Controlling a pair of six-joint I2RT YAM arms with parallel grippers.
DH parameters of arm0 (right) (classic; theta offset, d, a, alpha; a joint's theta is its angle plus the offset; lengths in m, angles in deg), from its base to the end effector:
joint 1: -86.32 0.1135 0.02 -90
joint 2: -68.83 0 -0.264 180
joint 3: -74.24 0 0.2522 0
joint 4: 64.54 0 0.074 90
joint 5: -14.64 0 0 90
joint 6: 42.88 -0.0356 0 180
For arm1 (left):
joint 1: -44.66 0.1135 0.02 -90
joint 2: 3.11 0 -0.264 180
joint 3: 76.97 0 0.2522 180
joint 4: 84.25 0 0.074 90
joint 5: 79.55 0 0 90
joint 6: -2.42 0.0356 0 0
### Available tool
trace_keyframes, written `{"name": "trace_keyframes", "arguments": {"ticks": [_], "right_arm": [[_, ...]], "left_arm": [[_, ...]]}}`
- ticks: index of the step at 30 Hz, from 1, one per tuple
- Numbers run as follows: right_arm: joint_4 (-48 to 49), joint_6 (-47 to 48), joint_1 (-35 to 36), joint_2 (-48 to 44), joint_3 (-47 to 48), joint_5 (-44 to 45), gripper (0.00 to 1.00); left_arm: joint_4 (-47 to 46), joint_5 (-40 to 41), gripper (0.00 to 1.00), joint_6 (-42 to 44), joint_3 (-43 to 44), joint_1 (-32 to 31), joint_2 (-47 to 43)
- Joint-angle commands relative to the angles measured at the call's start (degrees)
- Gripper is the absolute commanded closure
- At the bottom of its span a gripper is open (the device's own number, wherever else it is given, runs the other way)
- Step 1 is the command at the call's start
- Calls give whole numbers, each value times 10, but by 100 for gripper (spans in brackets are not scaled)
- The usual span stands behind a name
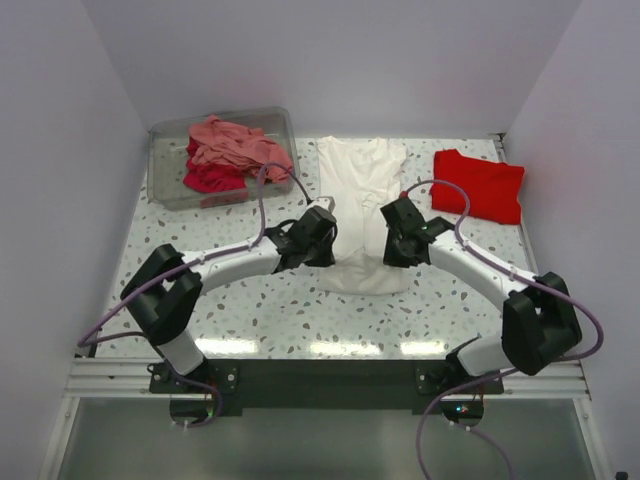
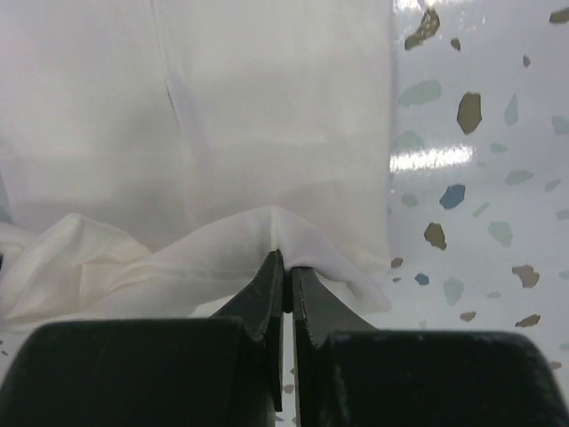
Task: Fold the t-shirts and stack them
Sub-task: Fold the tshirt
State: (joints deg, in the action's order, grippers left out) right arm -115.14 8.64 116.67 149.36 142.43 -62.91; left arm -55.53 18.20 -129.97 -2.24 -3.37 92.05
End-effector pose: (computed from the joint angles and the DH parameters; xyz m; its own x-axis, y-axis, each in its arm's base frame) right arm 0.2390 0.1310 0.2231 -0.8559 0.2029 -0.4756 0.1582 0.9784 0.1328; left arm 0.2387 -0.2582 0.2057 -0.8305 -0.0756 -0.5519 0.1595 0.9170 -0.3656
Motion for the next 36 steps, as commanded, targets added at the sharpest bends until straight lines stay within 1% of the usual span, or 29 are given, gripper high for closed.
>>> {"name": "trace_keyframes", "arguments": {"ticks": [1,9,15,24,29,30,31,32,33,34,35,36], "right_arm": [[37,48,-25,43,58,-3,100],[50,80,-75,164,166,-8,100],[41,97,-105,240,258,-18,100],[13,119,-123,340,370,-26,100],[5,124,-129,367,396,-30,100],[2,123,-130,374,406,-30,100],[-1,125,-131,376,411,-28,100],[-4,125,-134,377,422,-28,96],[-7,126,-136,375,429,-28,87],[-14,127,-137,371,436,-29,64],[-15,128,-143,363,441,-29,54],[-16,131,-145,355,447,-29,45]], "left_arm": [[-1,-10,100,48,65,26,39],[23,-18,100,87,180,87,144],[38,-33,100,95,250,130,194],[64,-63,100,117,356,155,278],[80,-56,100,126,391,163,304],[85,-49,97,126,397,166,310],[90,-44,90,126,404,167,311],[96,-28,83,125,413,167,309],[98,-17,62,125,416,167,300],[98,-6,55,124,419,167,293],[97,18,50,123,419,167,283],[98,31,40,122,419,167,263]]}}
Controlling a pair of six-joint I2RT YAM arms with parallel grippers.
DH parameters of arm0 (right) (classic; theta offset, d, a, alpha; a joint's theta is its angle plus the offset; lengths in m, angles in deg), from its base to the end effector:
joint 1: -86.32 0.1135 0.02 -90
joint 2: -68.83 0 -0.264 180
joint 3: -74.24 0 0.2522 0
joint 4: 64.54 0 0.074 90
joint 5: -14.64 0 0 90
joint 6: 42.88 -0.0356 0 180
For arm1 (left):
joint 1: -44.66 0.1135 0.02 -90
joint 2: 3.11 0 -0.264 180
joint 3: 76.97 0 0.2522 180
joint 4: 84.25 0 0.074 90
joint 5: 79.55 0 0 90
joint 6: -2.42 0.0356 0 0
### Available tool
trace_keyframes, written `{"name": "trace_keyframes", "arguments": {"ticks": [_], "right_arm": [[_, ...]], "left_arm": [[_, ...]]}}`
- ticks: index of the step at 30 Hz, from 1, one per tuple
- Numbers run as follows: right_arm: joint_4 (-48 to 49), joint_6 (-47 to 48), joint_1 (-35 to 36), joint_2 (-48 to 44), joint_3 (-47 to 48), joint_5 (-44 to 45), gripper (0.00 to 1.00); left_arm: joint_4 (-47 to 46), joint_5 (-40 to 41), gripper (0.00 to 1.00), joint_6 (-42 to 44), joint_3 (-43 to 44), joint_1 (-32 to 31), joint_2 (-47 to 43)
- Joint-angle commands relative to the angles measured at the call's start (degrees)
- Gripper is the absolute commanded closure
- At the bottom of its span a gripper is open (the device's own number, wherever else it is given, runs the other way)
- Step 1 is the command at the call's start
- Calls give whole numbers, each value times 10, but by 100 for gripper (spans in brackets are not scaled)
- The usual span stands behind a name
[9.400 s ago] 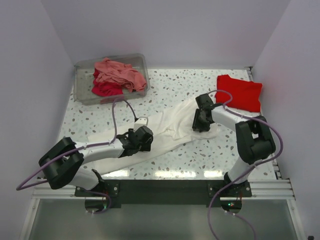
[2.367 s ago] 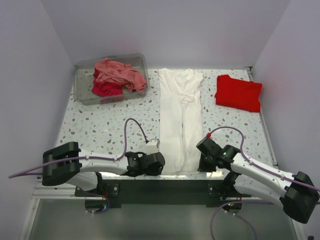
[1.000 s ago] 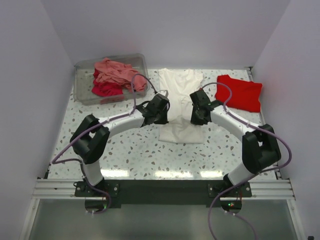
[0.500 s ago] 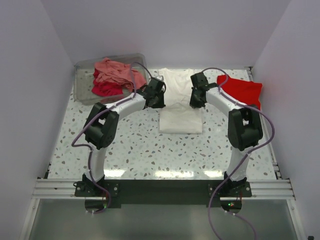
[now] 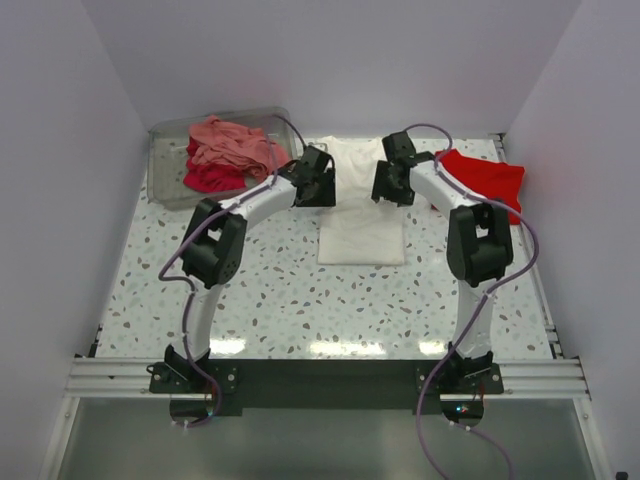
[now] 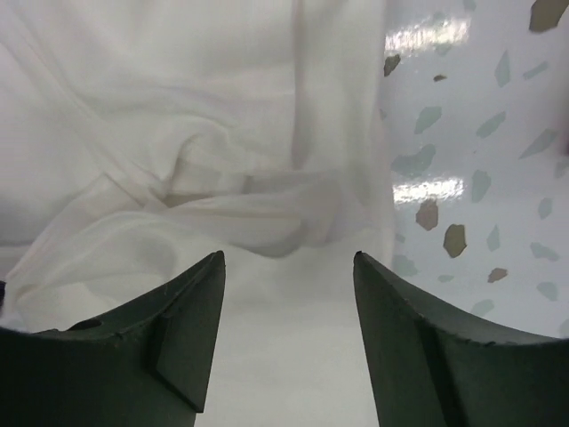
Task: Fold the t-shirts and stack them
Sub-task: Fold the tshirt
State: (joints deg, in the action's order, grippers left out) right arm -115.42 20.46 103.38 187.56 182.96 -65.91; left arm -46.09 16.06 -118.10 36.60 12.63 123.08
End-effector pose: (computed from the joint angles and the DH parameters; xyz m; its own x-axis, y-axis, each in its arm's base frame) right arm 0.4303 0.1259 0.2058 -0.8420 0.2046 -0.4991 0.1844 0.9787 0.0901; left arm 0.4183 -0.2576 0.1867 -0.8072 -0.0912 -0.5832 0.0760 0.9637 -0.2559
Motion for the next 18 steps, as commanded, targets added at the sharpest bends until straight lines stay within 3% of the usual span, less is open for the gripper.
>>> {"name": "trace_keyframes", "arguments": {"ticks": [1,3,5,13,18], "right_arm": [[-13,14,-16,-48,44,0,34],[-15,20,-24,-71,38,0,27],[-17,24,-27,-108,12,-2,24],[28,13,-27,-227,-179,-70,23],[66,0,-28,-278,-287,-94,23]], "left_arm": [[4,65,35,4,28,7,-59],[-5,93,23,5,5,7,-99],[-24,92,20,6,-43,6,-126],[-110,25,17,-6,-259,-20,-236],[-120,26,11,-19,-319,-58,-251]]}}
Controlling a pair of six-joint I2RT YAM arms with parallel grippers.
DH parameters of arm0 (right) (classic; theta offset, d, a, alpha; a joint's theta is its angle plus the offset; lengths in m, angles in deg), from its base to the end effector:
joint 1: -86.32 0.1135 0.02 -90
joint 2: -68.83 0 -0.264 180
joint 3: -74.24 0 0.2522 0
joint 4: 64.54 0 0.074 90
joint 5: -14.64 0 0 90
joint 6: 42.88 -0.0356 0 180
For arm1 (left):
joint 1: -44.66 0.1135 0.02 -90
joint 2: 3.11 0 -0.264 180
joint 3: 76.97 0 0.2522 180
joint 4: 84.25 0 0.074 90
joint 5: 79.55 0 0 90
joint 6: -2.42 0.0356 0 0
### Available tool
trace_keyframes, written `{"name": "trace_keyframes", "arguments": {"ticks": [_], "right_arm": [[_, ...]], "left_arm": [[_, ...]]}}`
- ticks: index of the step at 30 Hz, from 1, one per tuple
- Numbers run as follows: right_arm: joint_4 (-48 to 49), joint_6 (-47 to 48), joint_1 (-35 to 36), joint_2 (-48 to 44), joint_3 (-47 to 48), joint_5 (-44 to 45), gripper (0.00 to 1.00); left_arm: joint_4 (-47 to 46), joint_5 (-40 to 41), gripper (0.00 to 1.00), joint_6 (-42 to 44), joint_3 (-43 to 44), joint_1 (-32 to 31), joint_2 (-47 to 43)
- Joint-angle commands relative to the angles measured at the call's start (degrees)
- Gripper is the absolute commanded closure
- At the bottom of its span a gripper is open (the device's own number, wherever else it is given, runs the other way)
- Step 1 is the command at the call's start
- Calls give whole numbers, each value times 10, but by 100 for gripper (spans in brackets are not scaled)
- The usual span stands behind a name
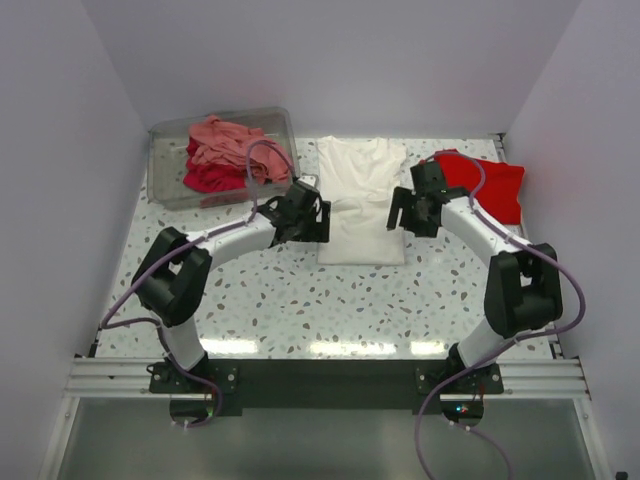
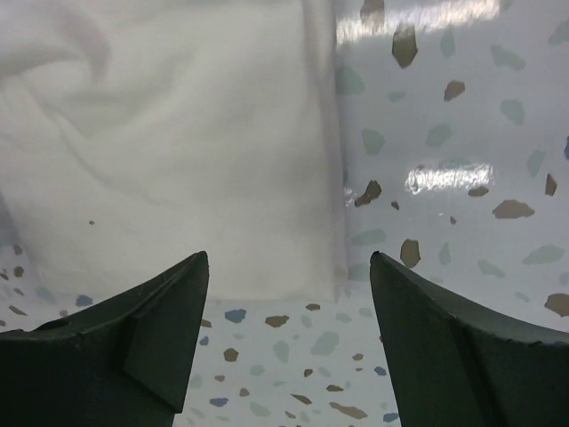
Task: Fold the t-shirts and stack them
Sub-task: Fold the tshirt
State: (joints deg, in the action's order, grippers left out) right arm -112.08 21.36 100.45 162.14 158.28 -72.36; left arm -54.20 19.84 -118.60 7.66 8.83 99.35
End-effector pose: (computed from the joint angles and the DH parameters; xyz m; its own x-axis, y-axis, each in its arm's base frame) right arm 0.3342 0.0822 0.2448 -0.8248 0.2399 -0.5121 0.1582 0.9673 0.1985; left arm 0.3198 -0.2237 0.2131 -0.7673 -0.0731 -0.6371 0.1090 0.9642 -0.2419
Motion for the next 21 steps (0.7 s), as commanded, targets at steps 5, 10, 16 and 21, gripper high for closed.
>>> {"name": "trace_keyframes", "arguments": {"ticks": [5,10,16,21], "right_arm": [[50,-11,2,-33,-105,-51,24],[73,-18,2,-38,-139,-63,24],[92,-24,1,-38,-166,-70,25],[105,-25,1,-30,-179,-71,27]], "left_arm": [[-62,-11,11,-28,-63,-38,-16],[-79,-10,11,-30,-82,-40,-11],[-109,-20,13,-34,-105,-43,-2],[-110,-10,16,-31,-105,-44,3]]}}
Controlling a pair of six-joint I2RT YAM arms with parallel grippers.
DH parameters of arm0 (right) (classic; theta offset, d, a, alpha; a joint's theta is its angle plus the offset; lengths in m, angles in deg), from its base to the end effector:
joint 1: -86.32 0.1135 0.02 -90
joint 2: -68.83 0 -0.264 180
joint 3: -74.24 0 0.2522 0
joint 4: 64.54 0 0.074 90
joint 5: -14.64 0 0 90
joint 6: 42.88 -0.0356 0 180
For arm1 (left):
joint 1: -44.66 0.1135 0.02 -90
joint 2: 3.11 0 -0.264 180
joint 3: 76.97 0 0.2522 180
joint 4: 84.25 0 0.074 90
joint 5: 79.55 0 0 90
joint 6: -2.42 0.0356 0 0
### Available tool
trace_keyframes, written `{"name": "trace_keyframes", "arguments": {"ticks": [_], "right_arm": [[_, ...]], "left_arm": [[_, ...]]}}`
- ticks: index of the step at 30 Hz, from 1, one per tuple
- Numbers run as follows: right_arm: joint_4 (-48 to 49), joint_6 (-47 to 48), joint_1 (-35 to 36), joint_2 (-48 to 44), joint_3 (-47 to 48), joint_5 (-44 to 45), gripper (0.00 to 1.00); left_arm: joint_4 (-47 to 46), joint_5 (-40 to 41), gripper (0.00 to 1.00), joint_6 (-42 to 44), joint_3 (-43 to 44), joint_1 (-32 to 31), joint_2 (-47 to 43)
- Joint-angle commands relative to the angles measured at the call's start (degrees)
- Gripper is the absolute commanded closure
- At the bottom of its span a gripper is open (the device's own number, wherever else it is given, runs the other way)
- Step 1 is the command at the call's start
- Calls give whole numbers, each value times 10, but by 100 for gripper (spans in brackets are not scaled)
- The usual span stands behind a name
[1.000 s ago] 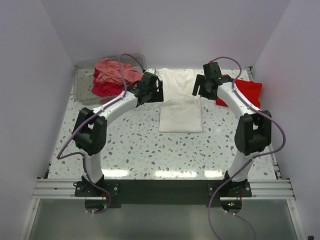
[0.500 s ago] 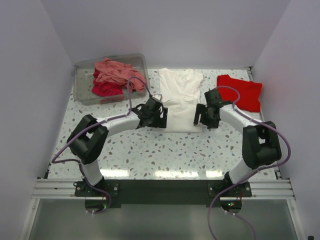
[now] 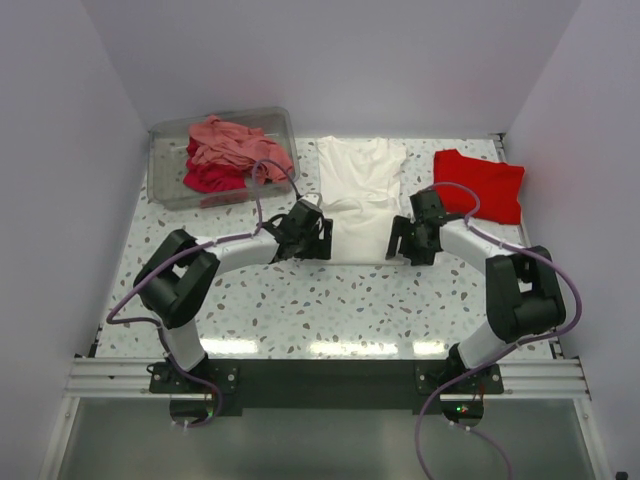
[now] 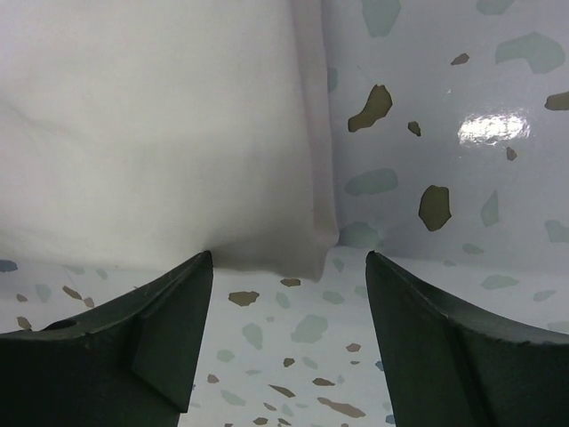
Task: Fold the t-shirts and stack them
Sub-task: Fold the tshirt
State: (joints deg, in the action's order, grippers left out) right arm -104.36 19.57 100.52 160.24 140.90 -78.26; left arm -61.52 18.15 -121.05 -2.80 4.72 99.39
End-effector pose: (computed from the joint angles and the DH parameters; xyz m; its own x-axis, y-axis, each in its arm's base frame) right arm 0.2929 0.0760 0.1729 -0.8993 0.2489 -0.3596 0.1691 0.9562 0.2391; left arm 0.2851 -0.2325 0.1666 -0.8127 -0.0323 -0.5818 0.1479 0.9543 -0.2597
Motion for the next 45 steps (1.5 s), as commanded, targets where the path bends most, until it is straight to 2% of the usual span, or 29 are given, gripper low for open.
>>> {"name": "trace_keyframes", "arguments": {"ticks": [1,4,13,19,20,24,25,27,34,45], "right_arm": [[29,-8,0,-10,-8,-12,28],[36,-8,0,-5,-12,-11,33],[51,-13,0,15,-28,-14,45],[47,-11,1,17,-32,-12,62],[45,-9,0,18,-32,-9,71],[38,-8,0,10,-38,-12,88],[36,-8,1,6,-43,-15,92],[24,-7,1,-13,-47,-18,100],[-59,6,8,-128,-50,-11,100],[-221,5,35,-286,-43,-5,100]], "left_arm": [[-37,8,17,-5,0,-2,3],[-40,6,20,-4,0,-4,9],[-50,-9,39,-8,-17,-7,18],[-70,-36,51,-17,-34,-8,16],[-75,-41,54,-19,-41,-8,15],[-115,-72,75,-29,-60,-10,13],[-120,-74,86,-29,-62,-11,10],[-120,-87,100,-28,-65,-12,6],[-103,-98,100,-17,-94,-19,-89],[-15,-123,100,10,-157,-49,-254]]}}
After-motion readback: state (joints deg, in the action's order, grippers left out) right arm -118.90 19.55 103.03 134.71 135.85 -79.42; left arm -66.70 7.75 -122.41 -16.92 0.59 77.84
